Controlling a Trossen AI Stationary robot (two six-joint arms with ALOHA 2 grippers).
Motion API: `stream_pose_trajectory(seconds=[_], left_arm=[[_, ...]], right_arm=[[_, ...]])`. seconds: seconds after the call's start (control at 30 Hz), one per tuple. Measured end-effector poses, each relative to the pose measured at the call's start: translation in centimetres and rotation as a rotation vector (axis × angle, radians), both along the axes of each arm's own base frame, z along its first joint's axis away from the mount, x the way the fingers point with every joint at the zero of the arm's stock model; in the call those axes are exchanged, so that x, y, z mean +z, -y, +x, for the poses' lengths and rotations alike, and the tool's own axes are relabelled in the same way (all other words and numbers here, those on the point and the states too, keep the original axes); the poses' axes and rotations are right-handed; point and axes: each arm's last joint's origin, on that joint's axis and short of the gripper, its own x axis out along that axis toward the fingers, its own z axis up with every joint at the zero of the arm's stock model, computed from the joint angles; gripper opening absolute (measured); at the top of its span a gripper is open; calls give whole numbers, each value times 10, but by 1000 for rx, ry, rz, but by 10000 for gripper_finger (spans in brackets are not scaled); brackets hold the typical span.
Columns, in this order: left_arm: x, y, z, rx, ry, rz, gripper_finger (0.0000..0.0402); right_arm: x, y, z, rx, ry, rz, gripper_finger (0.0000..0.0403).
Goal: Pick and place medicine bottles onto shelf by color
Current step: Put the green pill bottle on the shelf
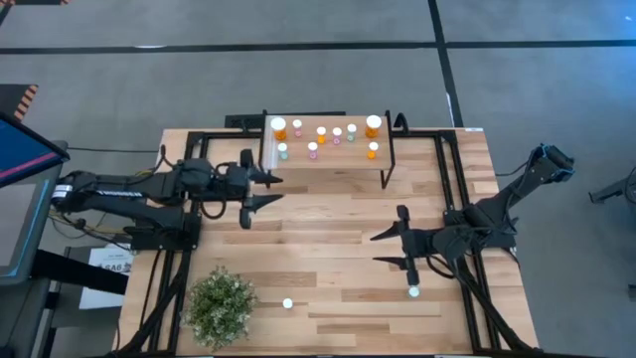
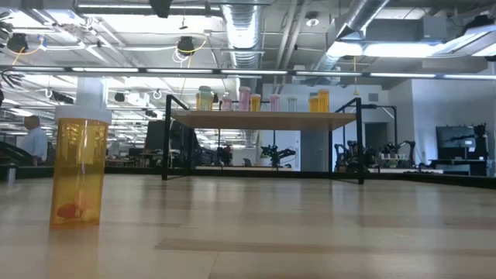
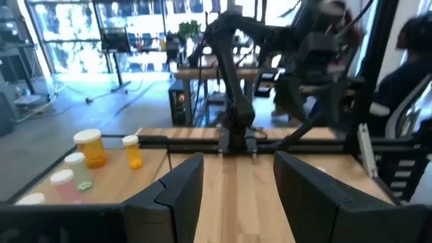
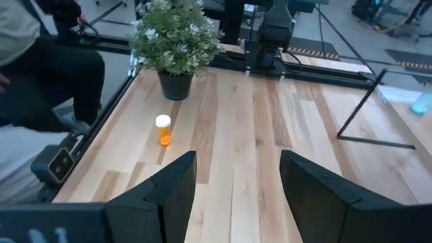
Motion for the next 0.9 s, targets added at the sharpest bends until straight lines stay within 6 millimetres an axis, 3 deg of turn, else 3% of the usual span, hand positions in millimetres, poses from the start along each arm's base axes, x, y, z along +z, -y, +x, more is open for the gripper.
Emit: stream_pose_trajectory(seconds=[0.2, 0.57, 0.73, 0.9], left_arm=[[-12, 0, -12, -1, 71, -9, 170], [-9, 0, -17, -2, 89, -38, 170], [-9, 0, -17, -2, 89, -39, 170], [-9, 0, -15, -1, 89, -48, 170]], right_arm=[[2, 0, 0, 16, -8, 28, 235], [17, -2, -1, 69, -40, 92, 235], [4, 1, -10, 39, -227, 141, 235], [-11, 4, -20, -9, -463, 311, 235]])
